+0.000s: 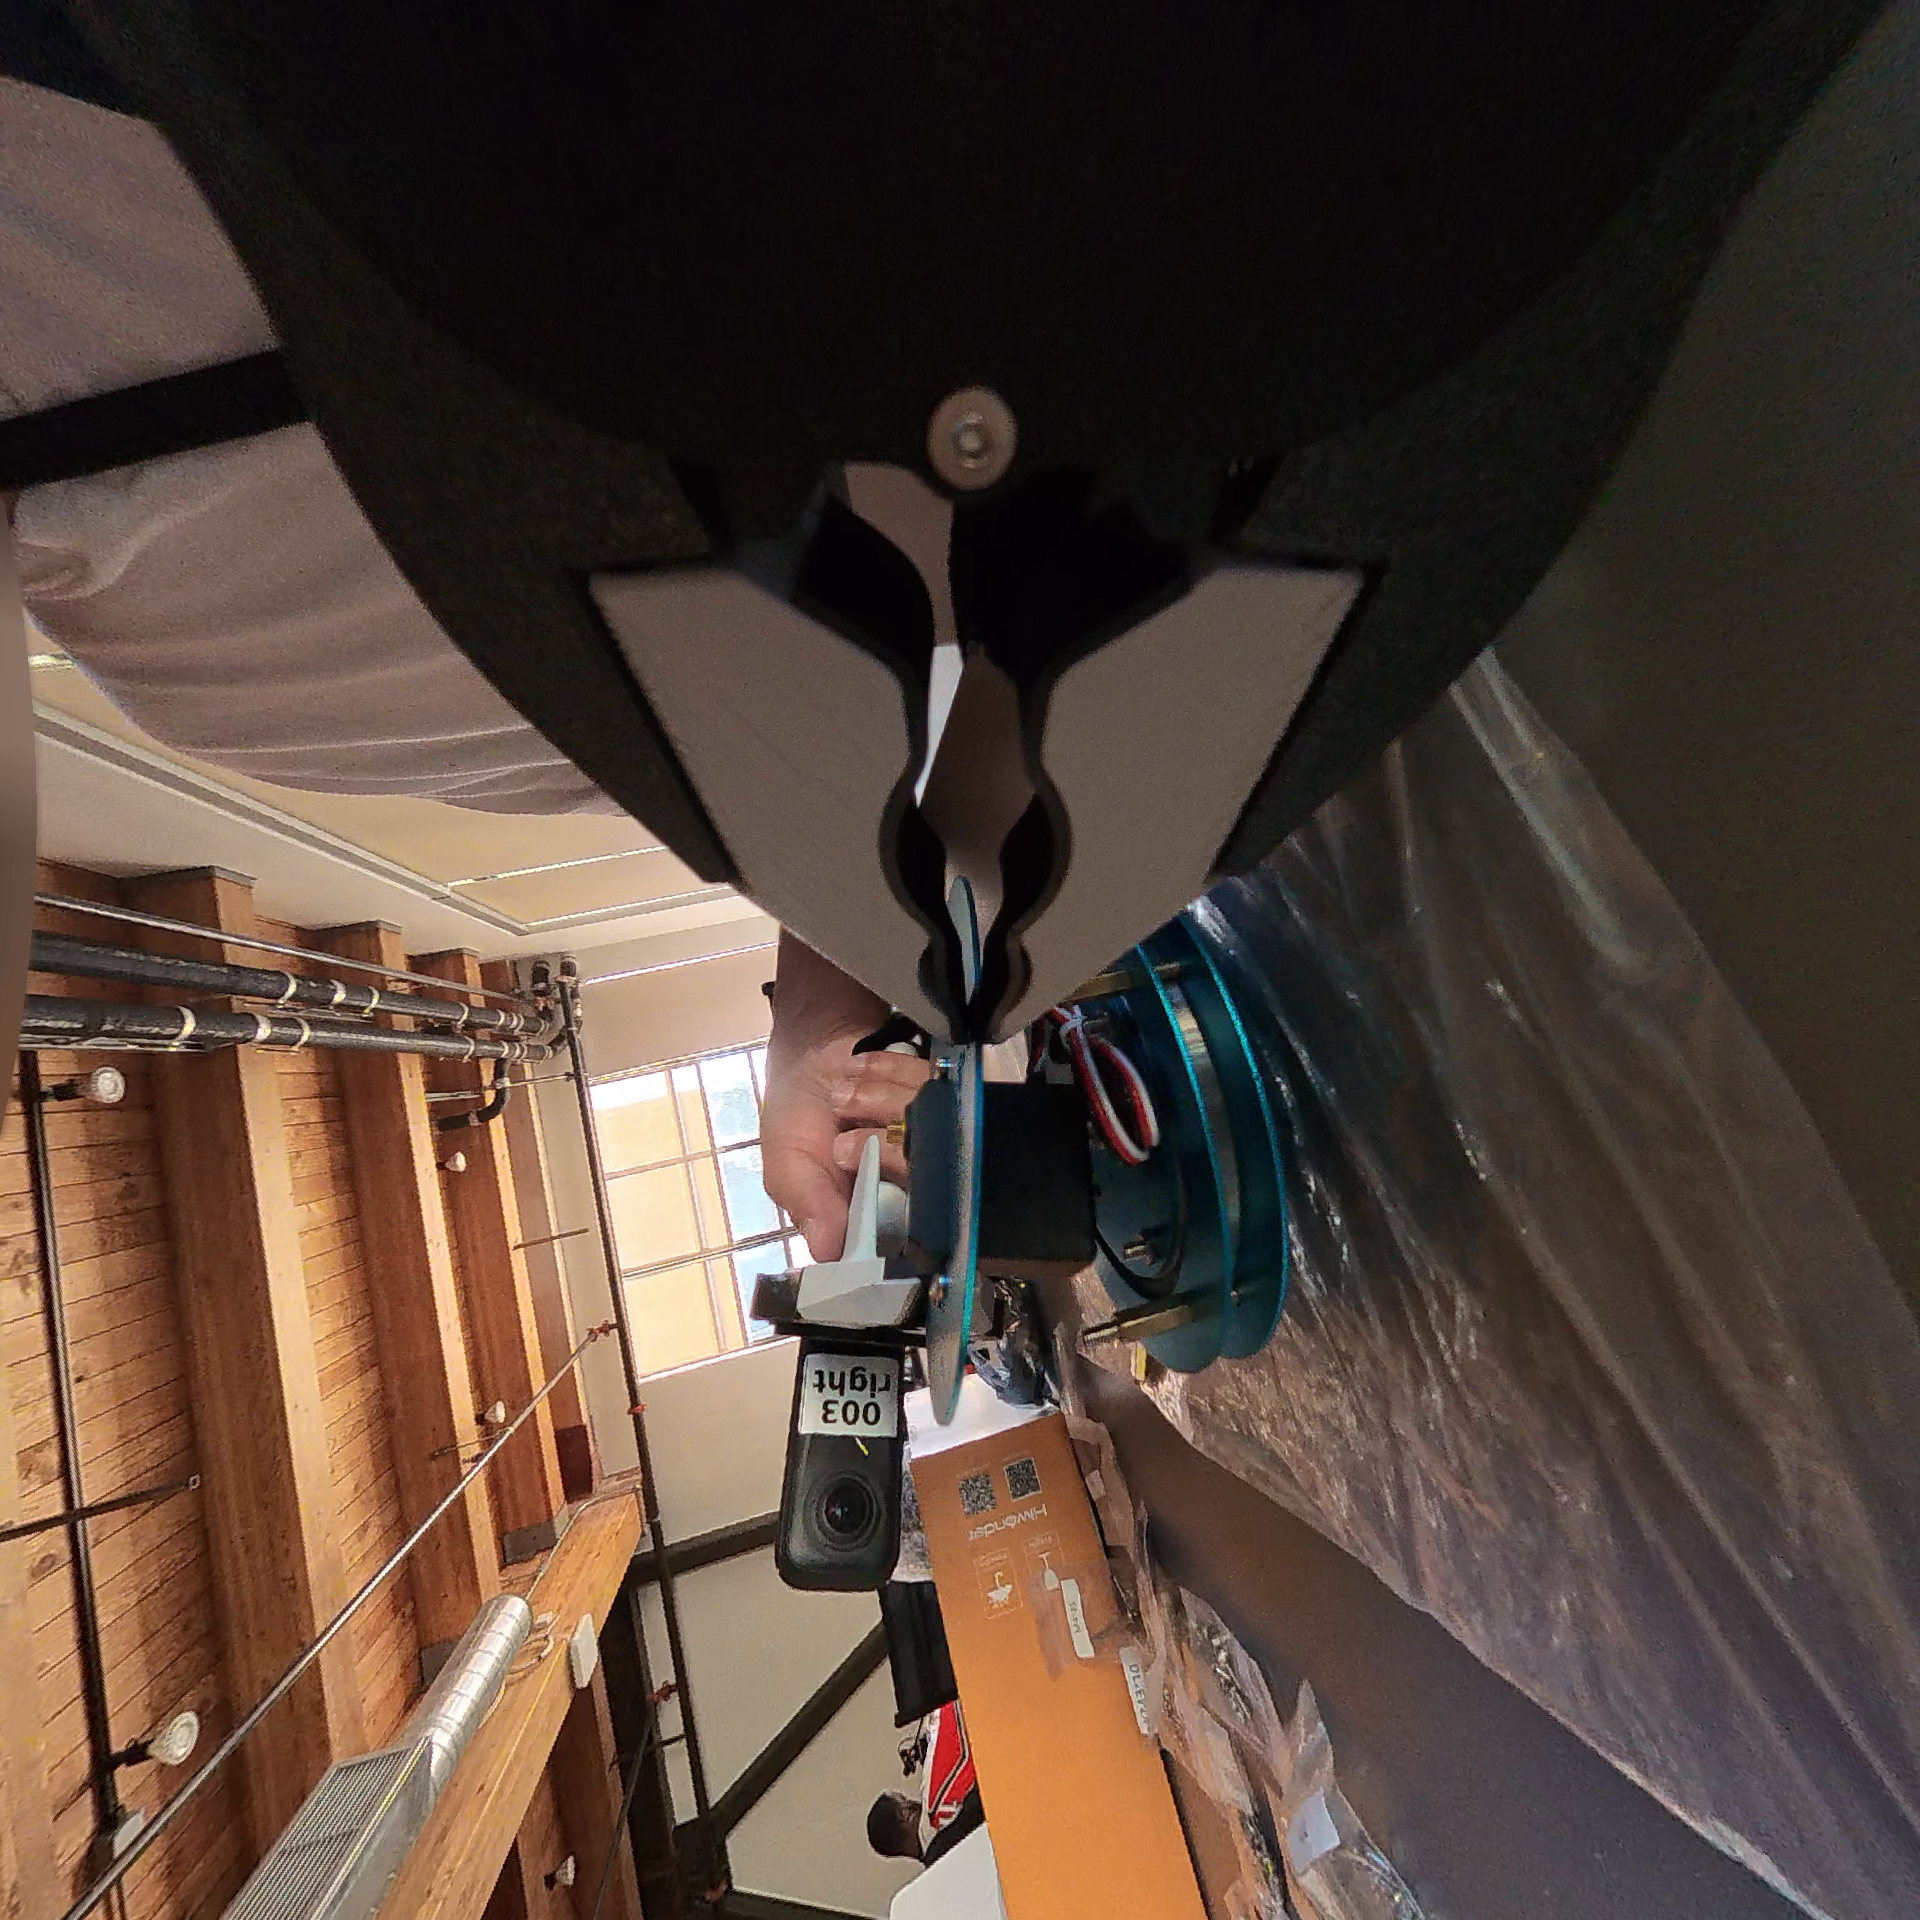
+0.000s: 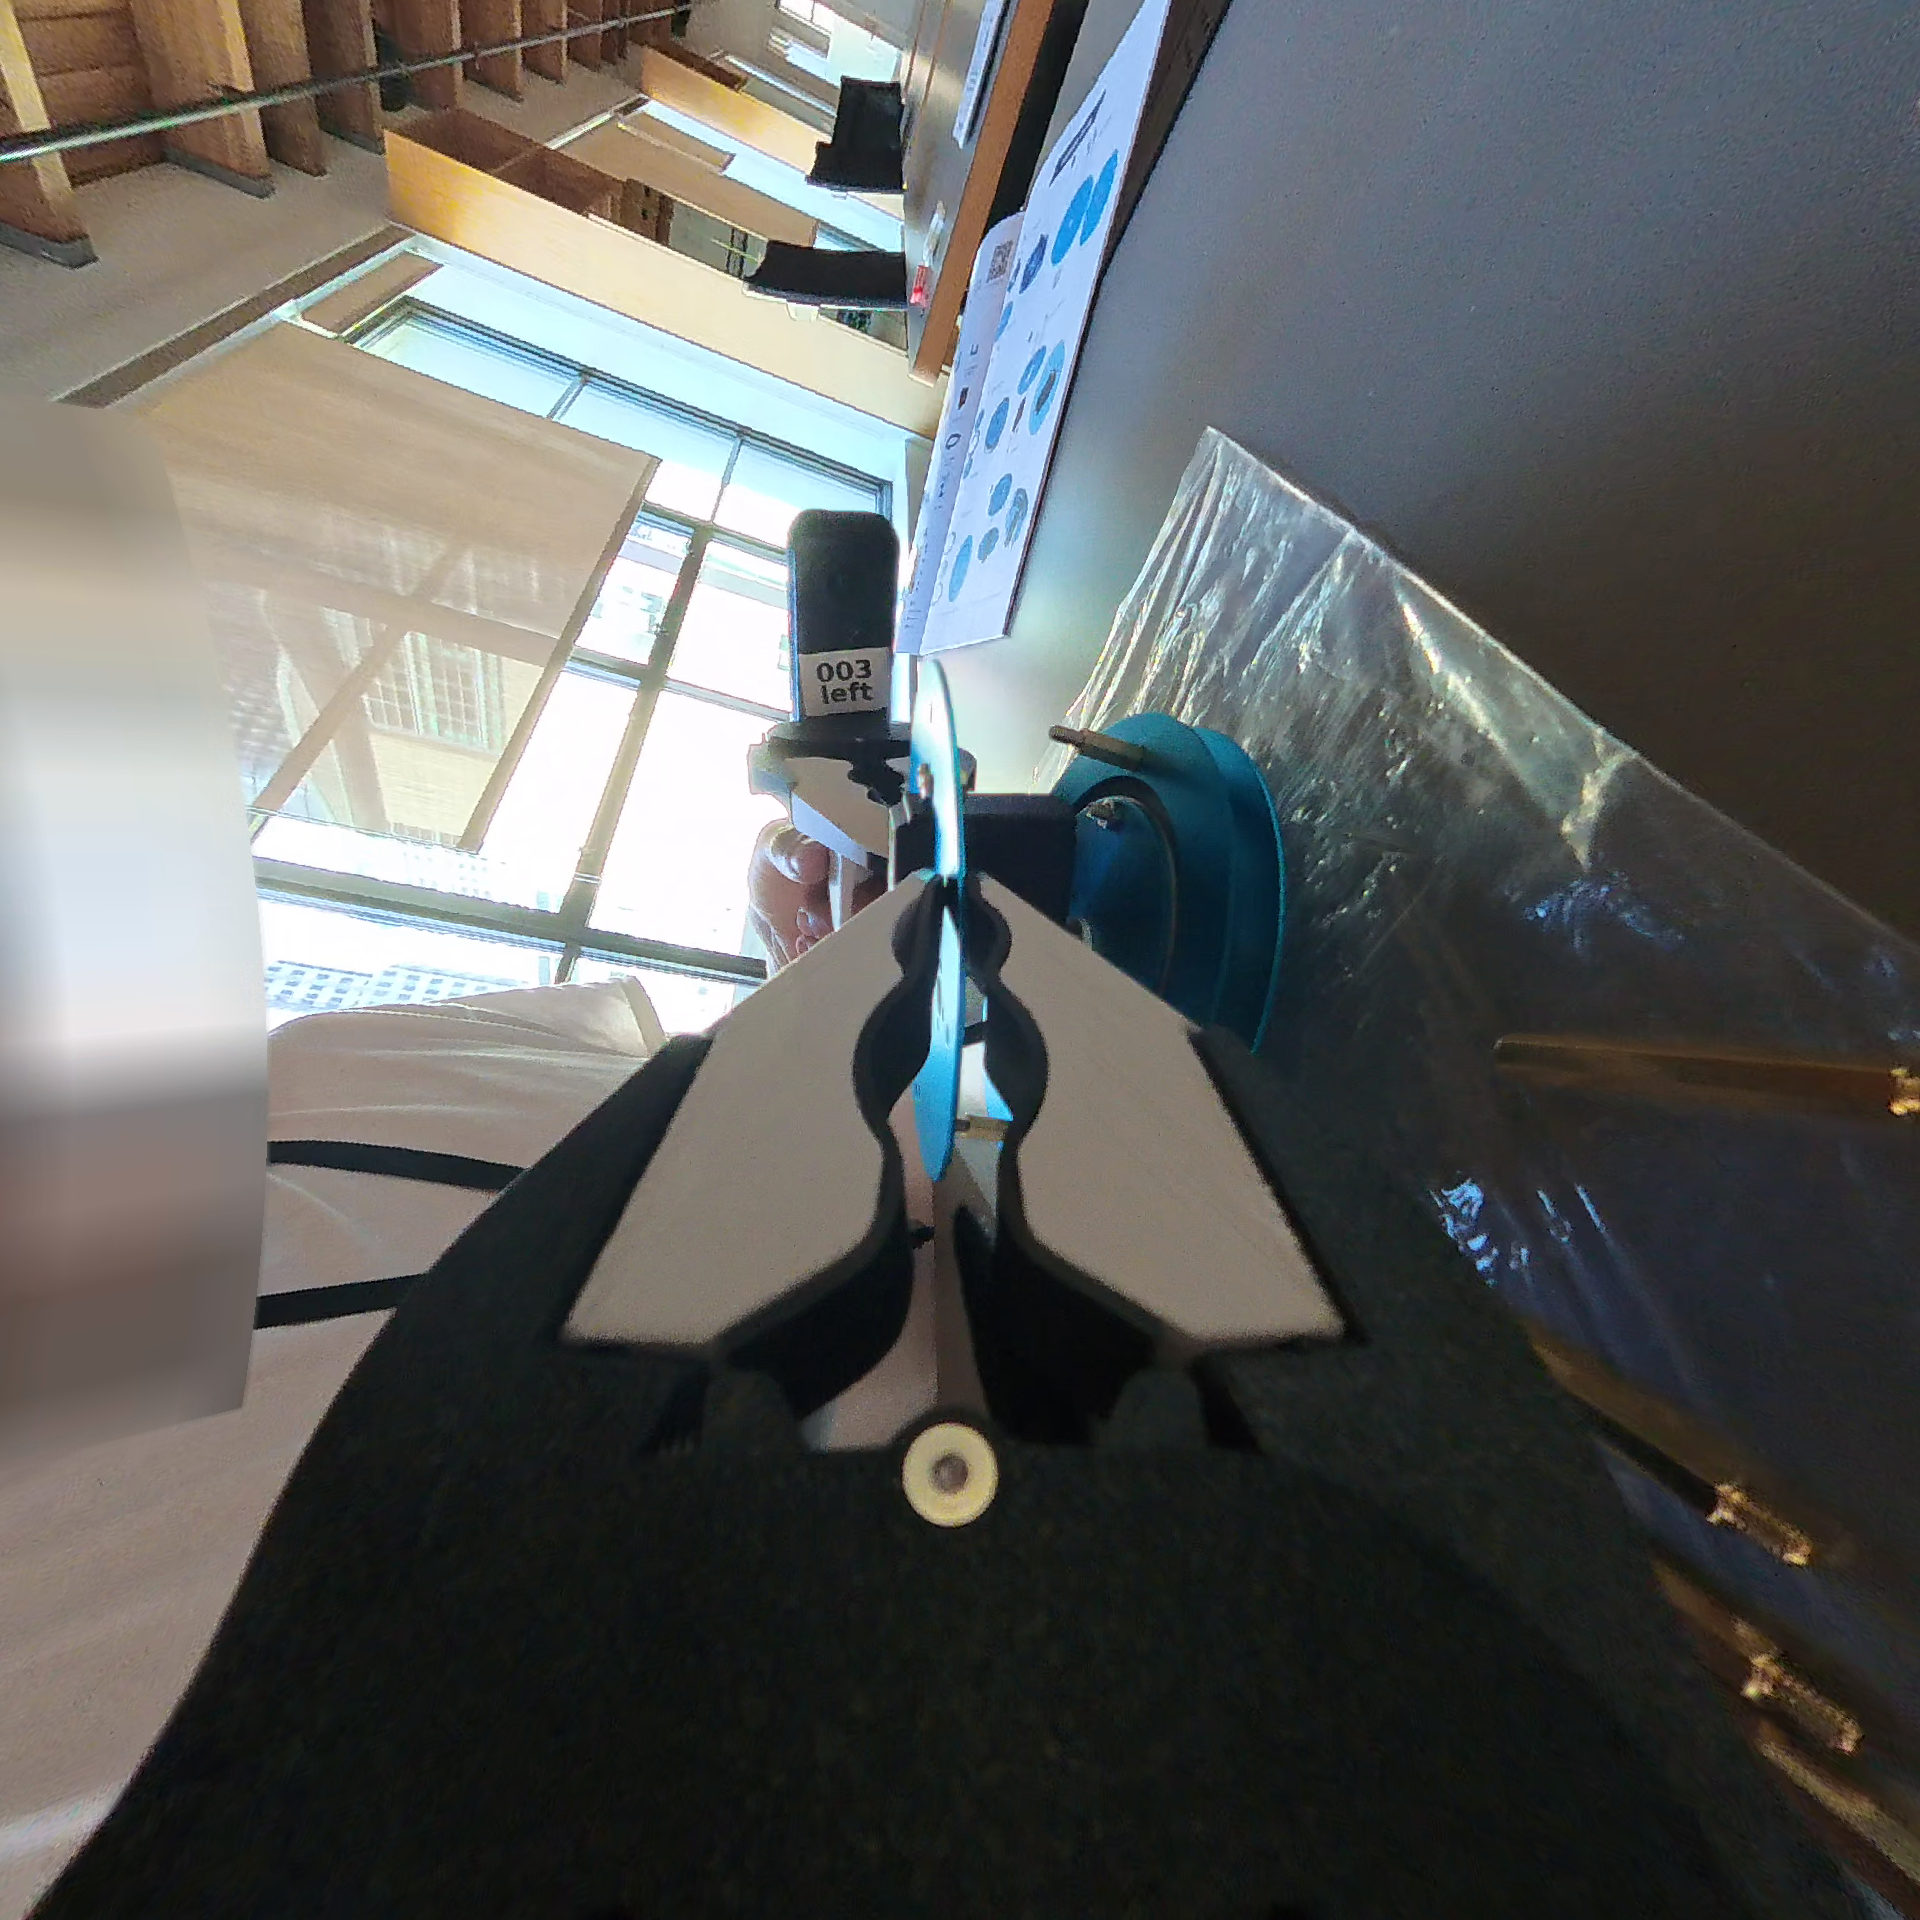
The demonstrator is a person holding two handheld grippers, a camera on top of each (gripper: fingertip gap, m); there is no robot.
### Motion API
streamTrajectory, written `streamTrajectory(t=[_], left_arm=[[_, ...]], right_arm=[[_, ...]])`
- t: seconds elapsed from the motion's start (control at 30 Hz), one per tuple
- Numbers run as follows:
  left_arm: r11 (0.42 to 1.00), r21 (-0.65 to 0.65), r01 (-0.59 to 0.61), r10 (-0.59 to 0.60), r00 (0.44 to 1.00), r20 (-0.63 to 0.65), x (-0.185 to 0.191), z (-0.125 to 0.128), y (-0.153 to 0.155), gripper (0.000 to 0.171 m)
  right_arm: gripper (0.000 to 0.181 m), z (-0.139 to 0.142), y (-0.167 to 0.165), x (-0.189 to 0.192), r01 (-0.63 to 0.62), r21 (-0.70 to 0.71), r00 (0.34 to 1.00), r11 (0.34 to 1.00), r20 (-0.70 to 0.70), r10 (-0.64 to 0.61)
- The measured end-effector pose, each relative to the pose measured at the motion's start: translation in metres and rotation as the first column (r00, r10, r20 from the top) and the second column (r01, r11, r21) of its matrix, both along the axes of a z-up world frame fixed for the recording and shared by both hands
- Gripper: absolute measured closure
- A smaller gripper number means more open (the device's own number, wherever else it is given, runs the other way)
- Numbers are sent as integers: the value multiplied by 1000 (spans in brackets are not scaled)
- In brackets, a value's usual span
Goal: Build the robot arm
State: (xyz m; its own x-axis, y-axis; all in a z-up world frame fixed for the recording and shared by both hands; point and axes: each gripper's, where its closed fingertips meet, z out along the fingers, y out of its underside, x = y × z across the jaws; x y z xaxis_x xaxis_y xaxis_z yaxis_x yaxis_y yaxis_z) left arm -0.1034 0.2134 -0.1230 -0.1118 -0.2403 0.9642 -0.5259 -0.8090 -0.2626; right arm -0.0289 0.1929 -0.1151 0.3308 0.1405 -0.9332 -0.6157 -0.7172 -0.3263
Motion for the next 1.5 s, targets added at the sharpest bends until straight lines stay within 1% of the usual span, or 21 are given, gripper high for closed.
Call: streamTrajectory(t=[0.1, 0.17, 0.23, 0.33, 0.47, 0.67, 0.77, 0.9, 0.97, 1.07, 1.23, 1.33, 1.4, 1.47, 1.5], left_arm=[[999, -53, 10, -10, 1000, 1, -2, 3, -1, 171], [997, -78, 11, -11, 1000, -6, -5, 3, -2, 171], [993, -120, 1, -3, 1000, -15, -8, 3, -1, 171], [985, -173, -16, 10, 999, -33, -9, 0, 2, 171], [981, -194, -16, 8, 999, -46, -8, -1, 4, 171], [984, -175, 28, -34, 999, -30, -4, 3, -10, 171], [988, -148, 40, -45, 998, -32, -3, 2, -16, 171], [988, -156, 18, -23, 999, -32, -2, 1, -15, 171], [989, -146, 4, -9, 999, -34, -3, -1, -12, 170], [991, -133, -16, 11, 999, -35, -6, -1, -8, 164], [995, -90, -50, 47, 998, -28, -12, 0, 1, 164], [996, -73, -43, 41, 999, -20, -12, 1, 1, 165], [998, -53, -35, 34, 999, -15, -11, 1, 1, 170], [999, -42, -26, 26, 1000, -10, -11, 2, 0, 170], [999, -36, -25, 25, 1000, -10, -11, 2, 0, 170]], right_arm=[[178, -6, 0, 1, -3, -16, 1000, 1000, 26, 3], [173, -8, 1, 4, 20, -9, 998, 1000, 53, -19], [177, -8, 2, 7, 36, 9, 997, 999, 68, -36], [180, -6, -1, 7, 13, 28, 998, 1000, 56, -15], [180, -6, -5, 6, -10, 27, 999, 1000, 33, 9], [180, -10, -6, 10, -5, 17, 1000, 1000, 14, 5], [179, -7, -10, 11, -10, 27, 1000, 1000, -23, 11], [178, -7, -12, 8, -24, 31, 999, 999, -38, 25], [178, -7, -11, 6, -31, 34, 999, 999, -41, 33], [179, -7, -10, 5, -29, 36, 998, 999, -52, 31], [177, -7, -9, 5, -27, 39, 998, 999, -57, 29], [173, -7, -7, 4, -28, 38, 998, 999, -59, 30], [172, -8, -7, 4, -28, 37, 998, 999, -54, 30], [168, -8, -7, 8, -22, 37, 999, 999, -29, 23], [169, -6, -7, 11, -11, 50, 1000, 999, -15, 11]])
